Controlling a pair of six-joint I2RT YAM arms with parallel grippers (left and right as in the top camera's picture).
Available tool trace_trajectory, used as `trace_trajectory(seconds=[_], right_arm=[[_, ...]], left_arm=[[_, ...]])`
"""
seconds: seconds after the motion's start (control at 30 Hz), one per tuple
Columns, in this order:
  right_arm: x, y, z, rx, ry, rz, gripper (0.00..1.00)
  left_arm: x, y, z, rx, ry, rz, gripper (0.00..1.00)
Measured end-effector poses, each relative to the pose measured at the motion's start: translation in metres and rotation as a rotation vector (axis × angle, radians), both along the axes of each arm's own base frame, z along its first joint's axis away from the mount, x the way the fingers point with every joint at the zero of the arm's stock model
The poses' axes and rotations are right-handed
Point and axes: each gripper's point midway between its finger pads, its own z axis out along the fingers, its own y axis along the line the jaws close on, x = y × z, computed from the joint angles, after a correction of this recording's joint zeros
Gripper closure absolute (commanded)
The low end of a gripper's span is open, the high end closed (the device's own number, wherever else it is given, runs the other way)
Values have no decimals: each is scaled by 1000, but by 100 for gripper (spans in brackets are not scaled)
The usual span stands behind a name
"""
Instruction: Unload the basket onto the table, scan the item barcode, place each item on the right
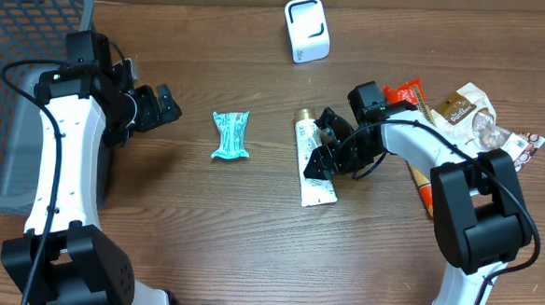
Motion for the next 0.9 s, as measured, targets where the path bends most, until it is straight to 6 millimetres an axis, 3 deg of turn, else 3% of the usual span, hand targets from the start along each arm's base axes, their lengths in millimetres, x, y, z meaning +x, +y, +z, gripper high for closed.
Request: trace_trajectory(seconds=[0.1, 0.17, 0.37, 0.63, 0.77, 0.9], right_arm=[[1, 4, -3, 21, 8, 2, 46], [2, 5, -6, 33, 18, -3, 64], [0, 10, -11, 70, 62, -16, 96], [-2, 4, -2, 83, 150, -59, 96], [-2, -13, 7, 42, 245, -104, 96], [13, -32, 25, 8, 237, -101, 96]], left_arm=[[0, 0, 0, 0, 0, 0, 0], [0, 0, 0, 0, 0, 0, 0], [0, 0, 0, 0, 0, 0, 0], [0, 0, 0, 0, 0, 0, 0], [0, 0, 0, 0, 0, 0, 0], [0, 0, 0, 0, 0, 0, 0]])
